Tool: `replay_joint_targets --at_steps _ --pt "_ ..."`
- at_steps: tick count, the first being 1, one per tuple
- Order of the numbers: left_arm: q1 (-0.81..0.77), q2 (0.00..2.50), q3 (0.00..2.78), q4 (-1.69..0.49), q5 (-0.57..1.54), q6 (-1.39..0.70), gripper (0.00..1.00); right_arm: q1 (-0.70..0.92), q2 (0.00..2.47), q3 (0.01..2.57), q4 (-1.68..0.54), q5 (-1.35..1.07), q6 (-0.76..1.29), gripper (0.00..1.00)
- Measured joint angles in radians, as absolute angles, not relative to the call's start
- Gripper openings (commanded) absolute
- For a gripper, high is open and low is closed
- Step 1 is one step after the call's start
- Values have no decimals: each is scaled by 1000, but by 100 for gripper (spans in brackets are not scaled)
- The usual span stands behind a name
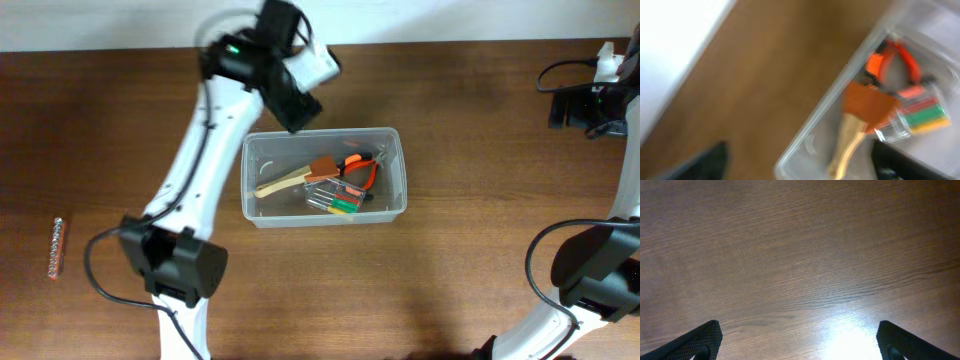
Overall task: Pack container
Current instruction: 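Lower the scraper into the container and open the left gripper, then raise the left gripper and move it left over the socket rail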
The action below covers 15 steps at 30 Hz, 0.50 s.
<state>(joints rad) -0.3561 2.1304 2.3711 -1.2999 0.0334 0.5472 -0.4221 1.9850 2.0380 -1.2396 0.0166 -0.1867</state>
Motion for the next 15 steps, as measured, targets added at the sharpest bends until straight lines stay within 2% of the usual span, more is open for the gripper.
replay_joint_targets --at_steps 5,11,15 --pt "-252 2130 2555 -1472 -79 445 99 -422 1985 2038 -1240 17 -187 99" --pt "-80 2130 2608 -1673 -130 319 99 -422 1985 2038 -1240 17 -187 99" --pt "44 2130 2608 -1684 -131 208 99 -422 1985 2038 -1240 17 -187 99"
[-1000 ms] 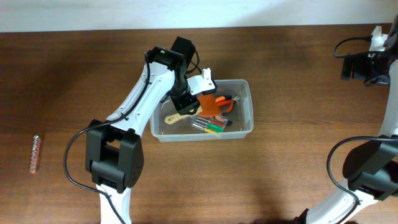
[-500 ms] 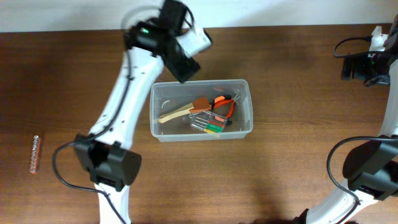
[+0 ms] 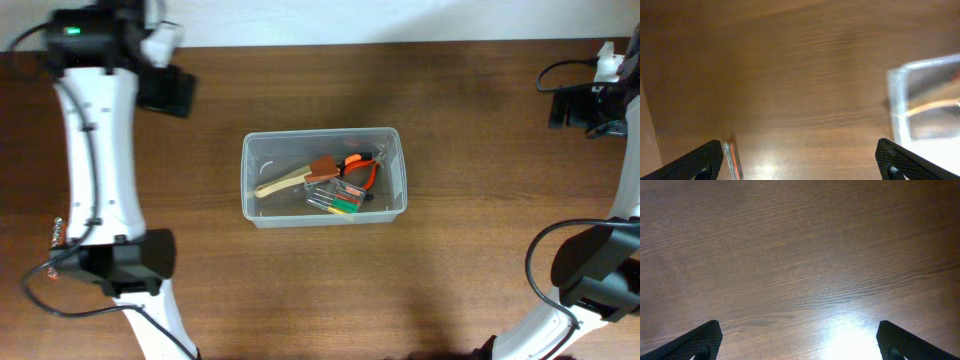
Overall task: Pack container
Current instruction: 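Raise the left gripper and move it left over the socket rail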
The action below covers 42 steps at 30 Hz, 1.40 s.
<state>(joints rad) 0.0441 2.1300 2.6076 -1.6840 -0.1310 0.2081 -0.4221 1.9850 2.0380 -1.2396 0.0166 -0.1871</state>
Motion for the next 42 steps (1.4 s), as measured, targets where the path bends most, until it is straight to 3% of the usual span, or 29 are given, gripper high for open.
replay_joint_targets --at_steps 10,21,26,32,42 --pt "267 2061 2547 -1683 -101 119 99 -422 1985 2038 -1240 17 -187 99" --pt "393 1620 2047 -1681 -115 118 99 -422 1985 2038 -1240 17 -187 99" --pt "498 1501 1860 -1562 -169 121 99 -422 1985 2038 -1240 17 -187 99" --pt "610 1468 1767 -1501 -170 123 99 -422 1985 2038 -1240 17 -187 99" --pt "623 1469 1761 -1452 -89 258 99 -422 1985 2038 -1240 17 -187 99"
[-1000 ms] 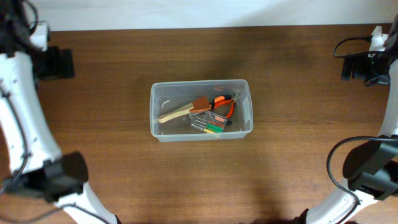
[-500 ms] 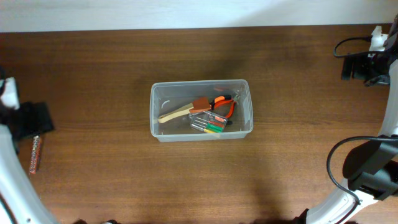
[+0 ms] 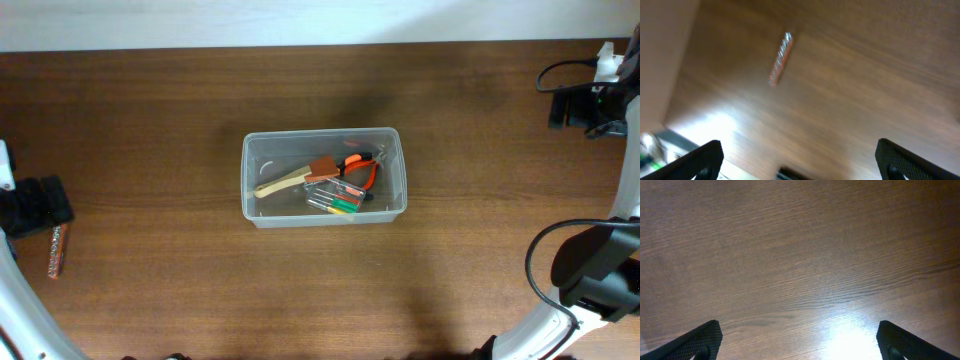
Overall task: Pack container
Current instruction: 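Raise the left gripper and move it left over the socket rail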
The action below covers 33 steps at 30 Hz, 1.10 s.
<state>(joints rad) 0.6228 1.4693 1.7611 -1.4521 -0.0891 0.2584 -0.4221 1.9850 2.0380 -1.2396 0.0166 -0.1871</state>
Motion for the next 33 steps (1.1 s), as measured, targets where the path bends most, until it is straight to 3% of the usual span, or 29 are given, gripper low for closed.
replay_joint_targets --at_steps 7,14,33 --pt "686 1560 1761 -1278 -135 466 99 -422 1985 2038 -1240 17 -188 99" --pt "721 1739 1758 -1306 -147 616 99 -422 1985 2038 -1240 17 -187 98" --pt "780 1985 1756 -1270 -81 674 99 -422 1985 2038 -1240 17 -187 99"
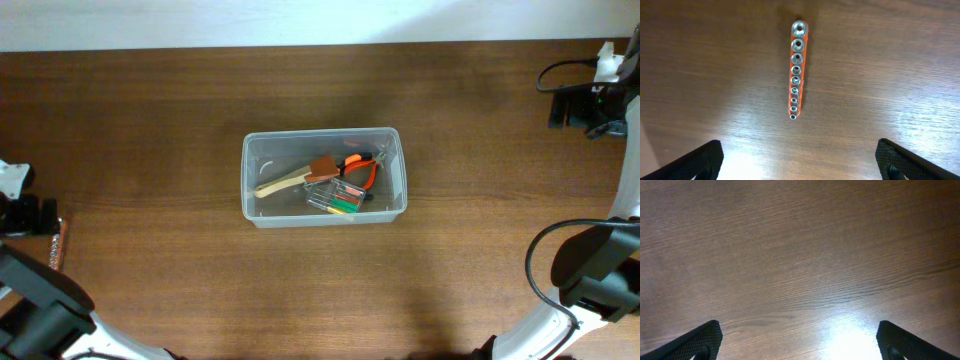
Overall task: Pack container
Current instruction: 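Raise the left gripper and move it left over the socket rail, then lower the left gripper and grasp the orange socket rail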
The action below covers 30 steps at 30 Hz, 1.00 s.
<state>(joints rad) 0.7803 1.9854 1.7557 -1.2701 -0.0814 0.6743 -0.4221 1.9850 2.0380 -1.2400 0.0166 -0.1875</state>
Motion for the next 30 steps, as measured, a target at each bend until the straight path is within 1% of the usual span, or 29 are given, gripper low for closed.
replay_joint_targets --at_steps 12,23,30 --pt "833 2064 1756 -1229 -40 677 99 -422 1985 2038 -1240 17 -187 99" --pt "850 2142 1756 -1165 46 783 99 -422 1985 2038 -1240 17 -187 99" --pt "849 2196 1755 -1138 1 793 99 -422 1985 2038 -1240 17 -187 99"
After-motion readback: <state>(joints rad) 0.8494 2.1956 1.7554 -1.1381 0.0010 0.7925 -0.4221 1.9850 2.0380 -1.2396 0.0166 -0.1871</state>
